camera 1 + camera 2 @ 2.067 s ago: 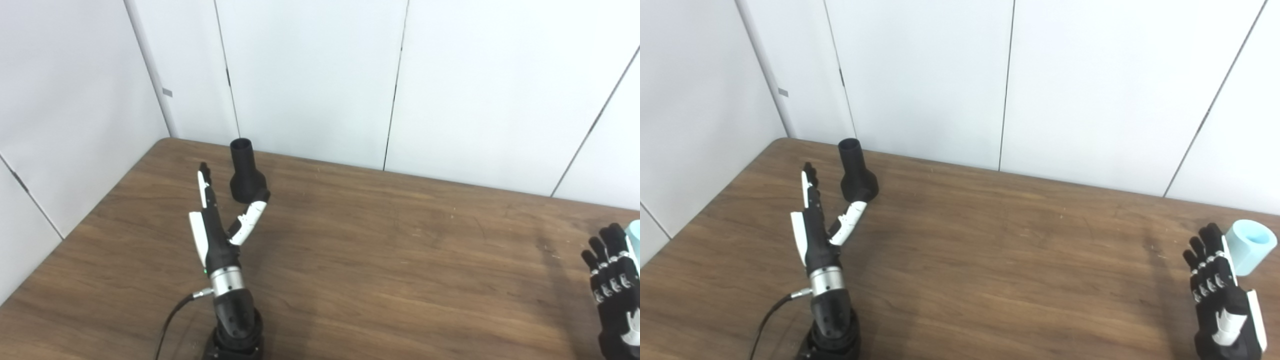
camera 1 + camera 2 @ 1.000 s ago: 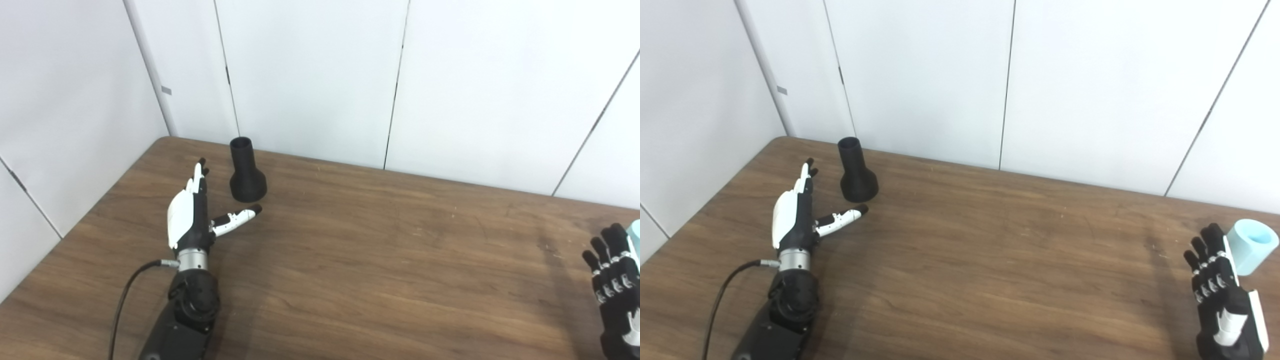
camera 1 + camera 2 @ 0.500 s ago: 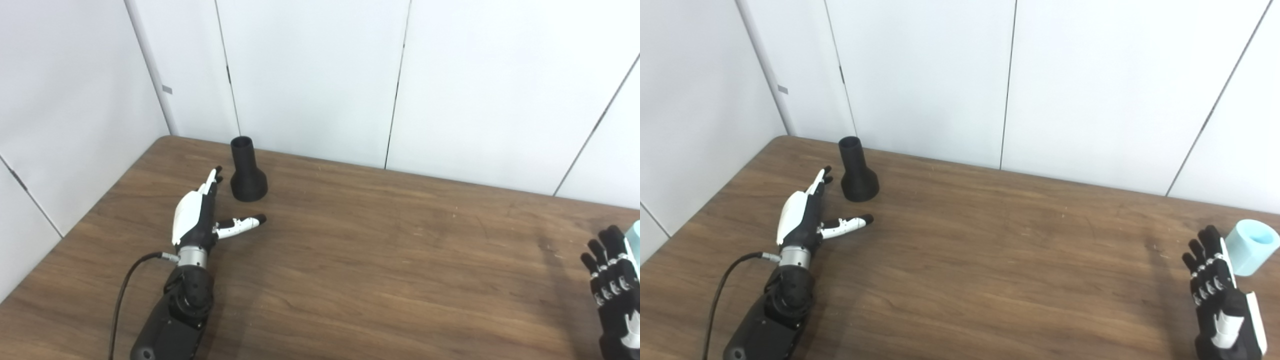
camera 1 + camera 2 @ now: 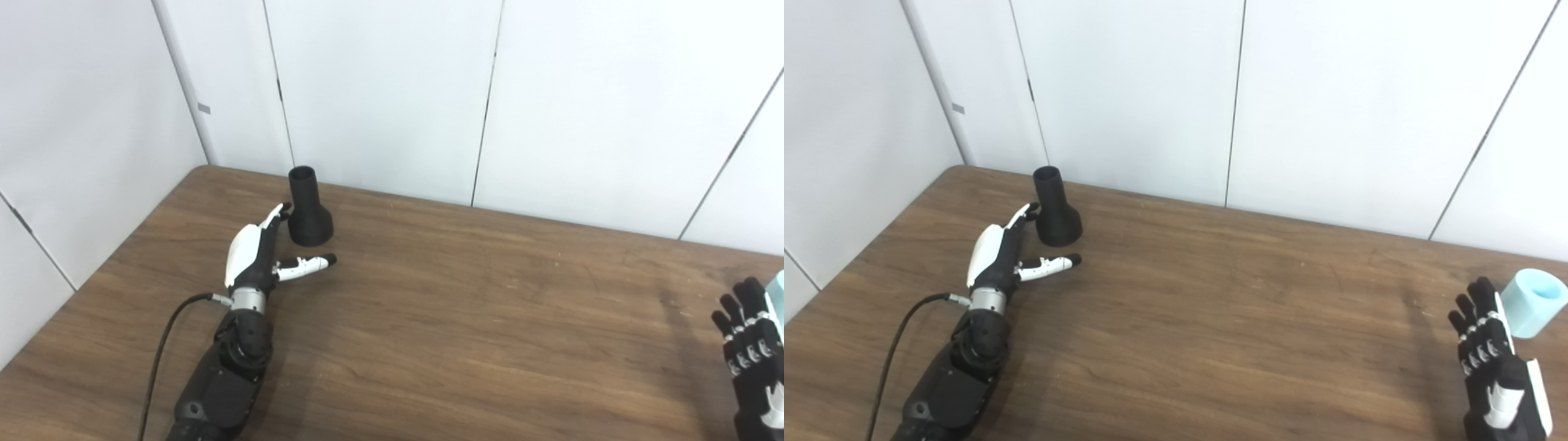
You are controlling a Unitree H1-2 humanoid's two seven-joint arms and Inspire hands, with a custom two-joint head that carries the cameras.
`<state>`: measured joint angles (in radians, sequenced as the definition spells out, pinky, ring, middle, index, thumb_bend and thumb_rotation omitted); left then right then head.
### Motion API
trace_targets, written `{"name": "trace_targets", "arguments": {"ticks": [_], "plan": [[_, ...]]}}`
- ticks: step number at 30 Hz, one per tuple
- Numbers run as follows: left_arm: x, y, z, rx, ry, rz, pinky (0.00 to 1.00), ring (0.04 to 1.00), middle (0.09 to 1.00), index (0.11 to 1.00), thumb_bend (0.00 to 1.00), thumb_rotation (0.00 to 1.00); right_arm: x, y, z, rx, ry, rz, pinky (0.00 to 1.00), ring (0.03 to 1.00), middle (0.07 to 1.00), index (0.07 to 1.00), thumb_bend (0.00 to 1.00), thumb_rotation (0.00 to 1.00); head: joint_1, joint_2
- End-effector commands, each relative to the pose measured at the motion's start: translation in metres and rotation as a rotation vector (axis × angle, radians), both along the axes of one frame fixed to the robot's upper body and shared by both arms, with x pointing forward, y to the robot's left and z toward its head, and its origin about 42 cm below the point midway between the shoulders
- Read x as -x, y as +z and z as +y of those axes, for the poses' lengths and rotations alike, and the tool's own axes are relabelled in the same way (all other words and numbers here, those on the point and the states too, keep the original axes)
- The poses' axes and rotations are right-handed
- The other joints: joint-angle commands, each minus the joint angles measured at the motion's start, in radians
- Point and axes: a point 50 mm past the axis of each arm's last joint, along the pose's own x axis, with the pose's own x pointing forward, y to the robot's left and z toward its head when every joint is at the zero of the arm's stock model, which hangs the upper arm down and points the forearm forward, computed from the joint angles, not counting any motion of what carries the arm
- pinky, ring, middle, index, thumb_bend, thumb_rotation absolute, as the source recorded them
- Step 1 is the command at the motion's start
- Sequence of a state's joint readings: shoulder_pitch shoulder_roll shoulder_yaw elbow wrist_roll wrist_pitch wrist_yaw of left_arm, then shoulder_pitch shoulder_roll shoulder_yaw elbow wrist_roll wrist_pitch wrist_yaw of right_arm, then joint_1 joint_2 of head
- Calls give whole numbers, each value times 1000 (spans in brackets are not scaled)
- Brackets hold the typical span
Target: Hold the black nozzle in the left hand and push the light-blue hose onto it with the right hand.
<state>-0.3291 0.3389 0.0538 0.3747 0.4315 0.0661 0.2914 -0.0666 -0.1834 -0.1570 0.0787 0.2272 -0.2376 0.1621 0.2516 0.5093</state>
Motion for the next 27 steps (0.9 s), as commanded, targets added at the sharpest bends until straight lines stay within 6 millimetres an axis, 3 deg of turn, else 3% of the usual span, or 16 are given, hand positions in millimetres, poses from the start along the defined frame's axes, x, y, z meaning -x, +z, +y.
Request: {"name": "trace_targets", "arguments": {"ticks": [1,17,27], "plan": [[-16,28,9,-53,-9,-82,994,930,875,856,1000,381,31,-47,13,-66,-12,151,968,993,1000,1000,790,1000,-1,1],[-47,33,21,-103,10,-30,1000,934,891,859,1000,391,32,-47,13,-66,-12,156,969,993,1000,1000,780,1000,-4,3],[-61,36,13,-125,-6,0,1000,944,905,859,1000,379,33,-46,15,-66,-13,157,968,993,1000,1000,773,1000,-13,6]]}}
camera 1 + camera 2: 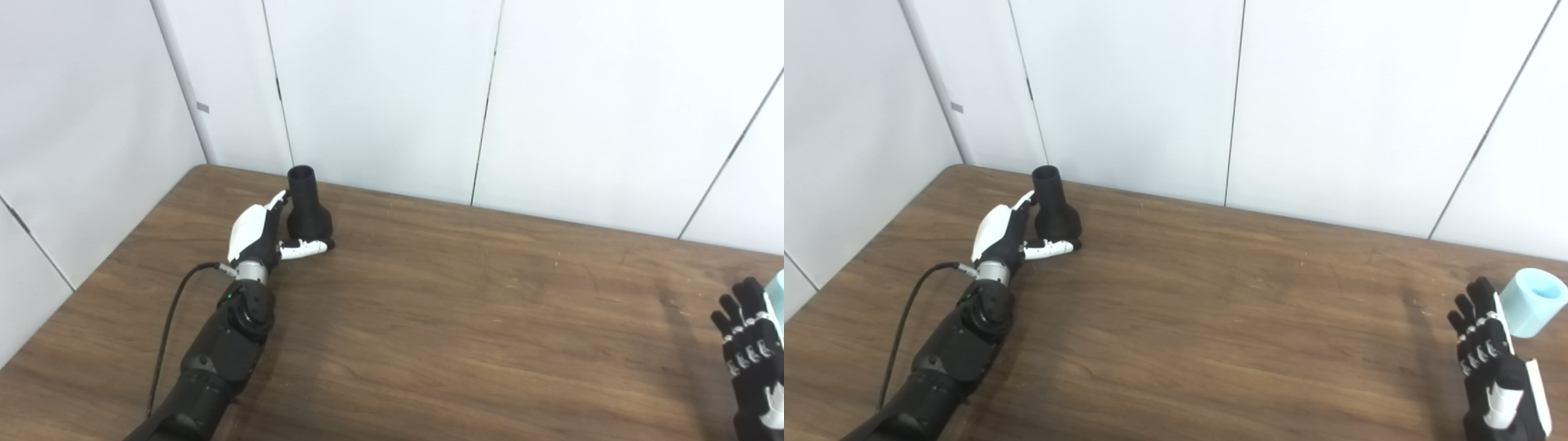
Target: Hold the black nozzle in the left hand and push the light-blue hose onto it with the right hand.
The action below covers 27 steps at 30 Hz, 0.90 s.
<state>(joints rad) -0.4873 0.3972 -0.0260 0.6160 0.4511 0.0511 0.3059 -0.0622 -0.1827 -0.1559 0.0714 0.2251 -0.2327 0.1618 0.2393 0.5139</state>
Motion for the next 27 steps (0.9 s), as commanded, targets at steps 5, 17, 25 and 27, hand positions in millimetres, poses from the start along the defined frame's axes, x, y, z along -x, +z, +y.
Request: {"name": "trace_targets", "arguments": {"ticks": [5,17,25,27], "plan": [[-18,24,-10,-32,-34,-56,1000,946,910,849,1000,389,32,-44,18,-66,-15,152,969,993,1000,1000,760,1000,-4,2],[-24,22,-9,-24,-54,-26,897,819,721,722,1000,358,33,-42,19,-63,-13,146,972,995,1000,1000,755,1000,-6,10],[-24,19,-14,142,9,-75,504,418,449,526,618,42,33,-41,20,-63,-10,144,973,995,1000,1000,755,1000,-6,15],[-25,18,-15,183,16,-85,350,364,426,522,542,8,33,-40,20,-62,-9,144,973,996,1000,1000,755,1000,-6,16]]}}
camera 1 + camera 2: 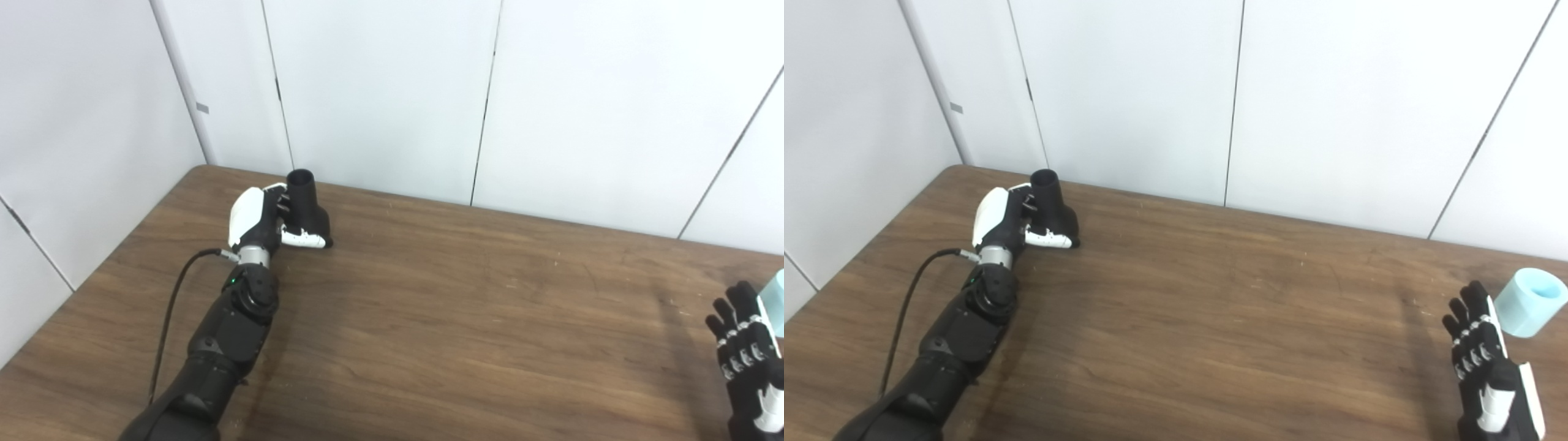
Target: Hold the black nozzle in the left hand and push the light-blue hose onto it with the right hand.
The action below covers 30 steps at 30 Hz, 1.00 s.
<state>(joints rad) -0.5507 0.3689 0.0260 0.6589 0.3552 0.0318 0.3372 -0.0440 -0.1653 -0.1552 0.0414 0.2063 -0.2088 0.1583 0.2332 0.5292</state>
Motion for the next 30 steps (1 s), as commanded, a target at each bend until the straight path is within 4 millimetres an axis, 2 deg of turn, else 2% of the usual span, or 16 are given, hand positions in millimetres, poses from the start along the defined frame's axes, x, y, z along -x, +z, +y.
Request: {"name": "trace_targets", "arguments": {"ticks": [1,3,17,27,28,29,30], "plan": [[-7,2,-11,53,-29,-12,277,339,420,520,531,4,27,-40,13,-63,-9,128,973,996,1000,1000,755,1000,0,1],[-6,2,-11,61,-31,-13,229,319,415,519,523,0,27,-39,13,-63,-9,128,974,996,1000,1000,754,1000,-1,2],[3,-7,-10,-28,-52,73,288,365,429,521,521,0,27,-38,13,-63,-8,130,975,996,1000,1000,749,1000,-5,11],[3,-1,-32,-149,-194,110,275,344,423,523,520,0,27,-36,16,-62,-9,134,976,997,1000,1000,738,1000,-14,18],[2,1,-34,-187,-215,123,294,347,425,523,520,0,27,-36,17,-62,-9,134,976,997,1000,1000,736,1000,-16,18],[1,2,-35,-212,-228,132,420,388,438,517,523,0,28,-36,17,-62,-10,134,976,996,1000,1000,735,1000,-17,18],[1,3,-37,-240,-242,141,463,402,442,515,523,0,28,-35,18,-63,-10,134,976,996,1000,1000,735,1000,-21,20]]}}
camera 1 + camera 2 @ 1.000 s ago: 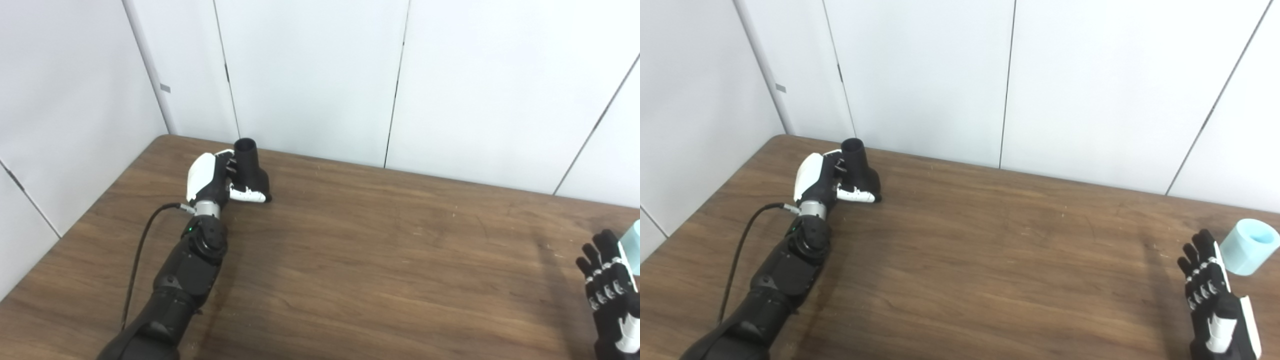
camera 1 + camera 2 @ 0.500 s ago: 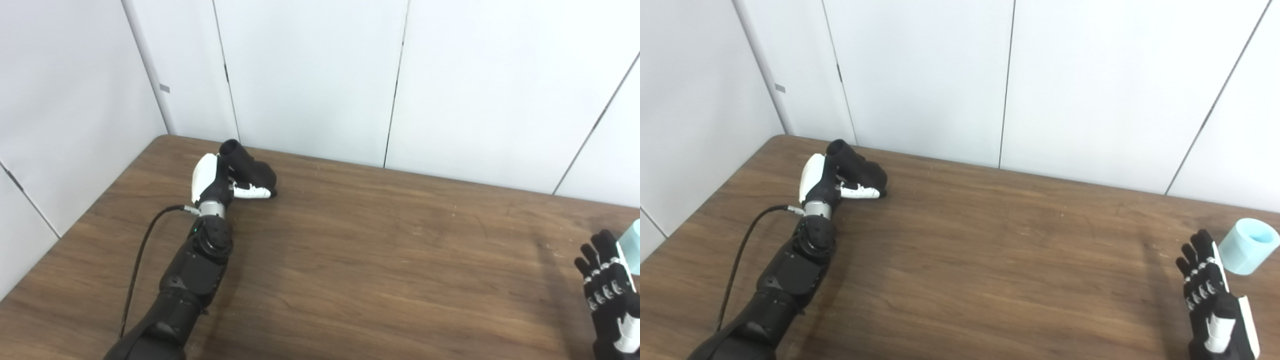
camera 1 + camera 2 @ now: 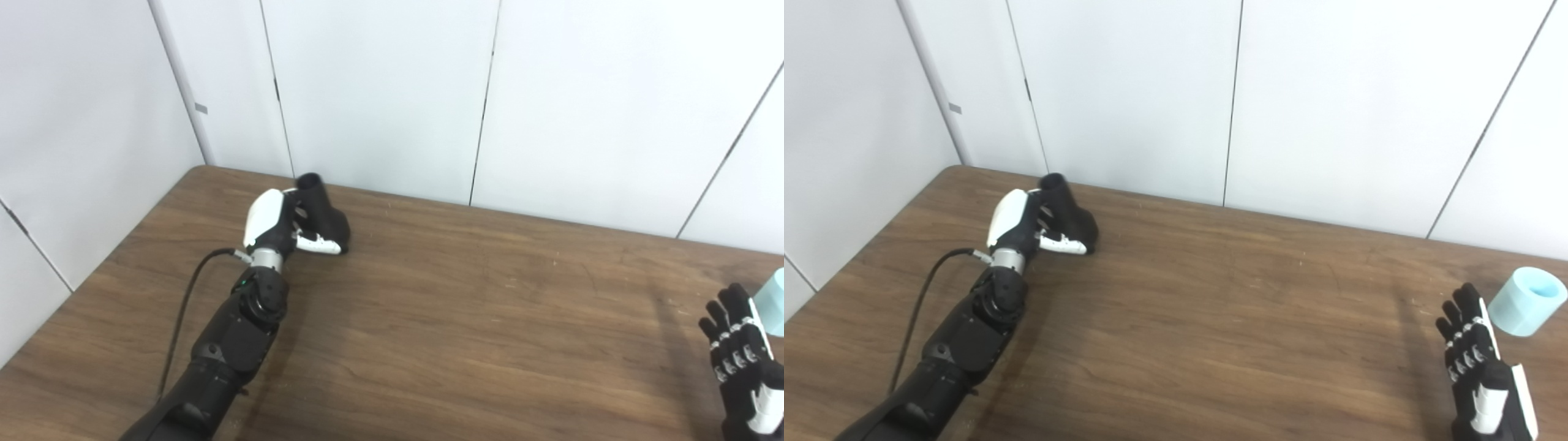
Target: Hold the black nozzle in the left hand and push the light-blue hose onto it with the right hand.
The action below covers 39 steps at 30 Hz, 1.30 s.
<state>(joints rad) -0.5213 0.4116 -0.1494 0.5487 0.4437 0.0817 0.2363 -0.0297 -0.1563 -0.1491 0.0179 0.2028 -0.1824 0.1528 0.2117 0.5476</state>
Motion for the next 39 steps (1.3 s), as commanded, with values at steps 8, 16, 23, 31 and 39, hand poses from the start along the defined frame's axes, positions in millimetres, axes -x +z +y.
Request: {"name": "trace_targets", "arguments": {"ticks": [8,16,23,31,39], "plan": [[-6,7,-32,-178,-171,165,645,499,469,499,526,0,24,-32,19,-57,-16,117,970,986,1000,1000,735,1000,-23,10],[-4,-2,-55,-238,-266,263,542,494,470,498,526,0,24,-29,21,-55,-13,112,976,988,1000,1000,740,1000,-37,21],[5,-19,-74,-240,-322,262,554,529,501,468,526,0,24,-27,25,-47,-9,108,981,990,1000,1000,751,1000,-48,29],[27,-36,-103,-148,-400,212,444,433,467,494,527,0,24,-25,28,-46,-7,114,983,988,1000,1000,748,1000,-70,40],[47,-45,-126,-33,-435,199,385,378,450,503,526,0,23,-21,34,-47,-3,114,984,986,1000,1000,745,1000,-94,51]]}}
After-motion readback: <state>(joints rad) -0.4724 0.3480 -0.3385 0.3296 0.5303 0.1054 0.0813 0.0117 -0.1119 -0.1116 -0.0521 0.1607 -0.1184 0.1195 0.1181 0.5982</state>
